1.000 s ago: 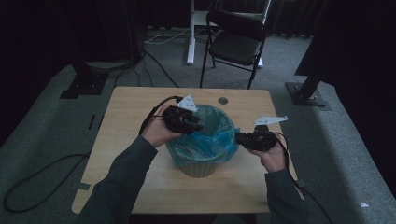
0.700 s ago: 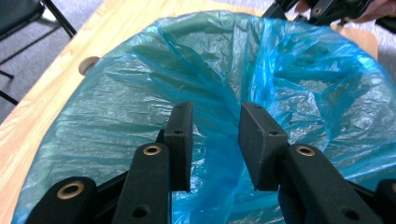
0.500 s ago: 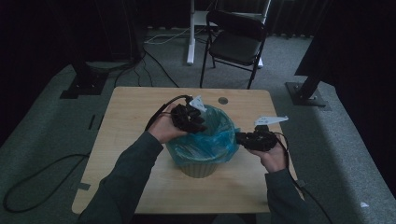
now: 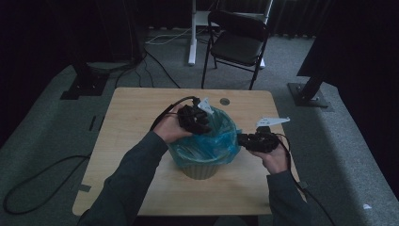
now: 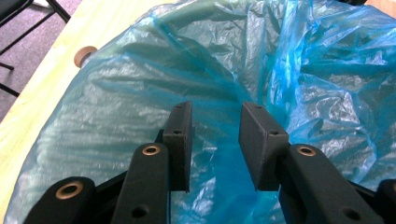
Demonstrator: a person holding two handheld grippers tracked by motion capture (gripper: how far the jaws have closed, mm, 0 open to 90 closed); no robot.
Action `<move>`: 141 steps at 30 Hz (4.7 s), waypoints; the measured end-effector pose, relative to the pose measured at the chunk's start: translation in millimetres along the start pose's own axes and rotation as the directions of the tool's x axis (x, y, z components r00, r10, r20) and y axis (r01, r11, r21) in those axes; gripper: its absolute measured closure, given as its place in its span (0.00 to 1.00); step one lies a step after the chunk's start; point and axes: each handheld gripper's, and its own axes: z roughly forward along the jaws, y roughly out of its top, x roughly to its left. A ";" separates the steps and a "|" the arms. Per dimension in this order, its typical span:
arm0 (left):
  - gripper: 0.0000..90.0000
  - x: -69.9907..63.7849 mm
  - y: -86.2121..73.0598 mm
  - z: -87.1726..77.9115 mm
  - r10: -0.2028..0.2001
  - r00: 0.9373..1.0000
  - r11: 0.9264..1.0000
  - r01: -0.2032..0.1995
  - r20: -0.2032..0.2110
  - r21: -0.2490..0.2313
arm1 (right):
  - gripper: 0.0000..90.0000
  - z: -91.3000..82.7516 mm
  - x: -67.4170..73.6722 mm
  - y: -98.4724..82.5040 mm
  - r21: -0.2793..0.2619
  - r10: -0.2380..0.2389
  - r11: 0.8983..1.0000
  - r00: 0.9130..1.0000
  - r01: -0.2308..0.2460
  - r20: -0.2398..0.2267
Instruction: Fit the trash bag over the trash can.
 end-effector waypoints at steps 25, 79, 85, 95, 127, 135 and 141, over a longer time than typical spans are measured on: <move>0.71 -4.2 9.6 36.9 0.080 0.997 0.971 -0.077 -0.003 0.227 | 0.72 -1.8 -1.1 -0.7 -0.005 0.006 1.000 1.000 -0.006 -0.006; 0.64 -9.6 8.9 68.2 0.126 0.992 0.932 -0.108 -0.030 0.345 | 0.71 -3.7 -2.5 -2.0 -0.008 0.007 1.000 1.000 -0.007 -0.011; 0.64 -7.3 10.1 56.6 0.095 0.995 0.959 -0.083 -0.031 0.272 | 0.70 -4.6 -3.3 -3.1 -0.009 0.013 1.000 1.000 -0.013 -0.012; 0.64 -1.8 8.5 33.8 0.054 0.997 0.986 -0.045 -0.053 0.163 | 0.70 -7.5 -3.9 -4.9 -0.017 0.016 1.000 1.000 -0.016 -0.006; 0.62 6.7 -32.1 -48.3 -0.118 0.961 0.983 0.077 -0.250 -0.169 | 0.68 -10.4 -9.3 -7.7 -0.025 0.031 0.999 1.000 -0.031 -0.003; 0.62 10.0 -38.9 -61.4 -0.164 0.950 0.970 0.105 -0.266 -0.221 | 0.68 -10.7 -10.4 -8.0 -0.025 0.035 0.999 0.999 -0.035 -0.002; 0.62 13.8 -47.8 -67.9 -0.206 0.938 0.958 0.135 -0.278 -0.255 | 0.68 -10.1 -11.6 -8.3 -0.025 0.035 0.999 0.999 -0.035 -0.005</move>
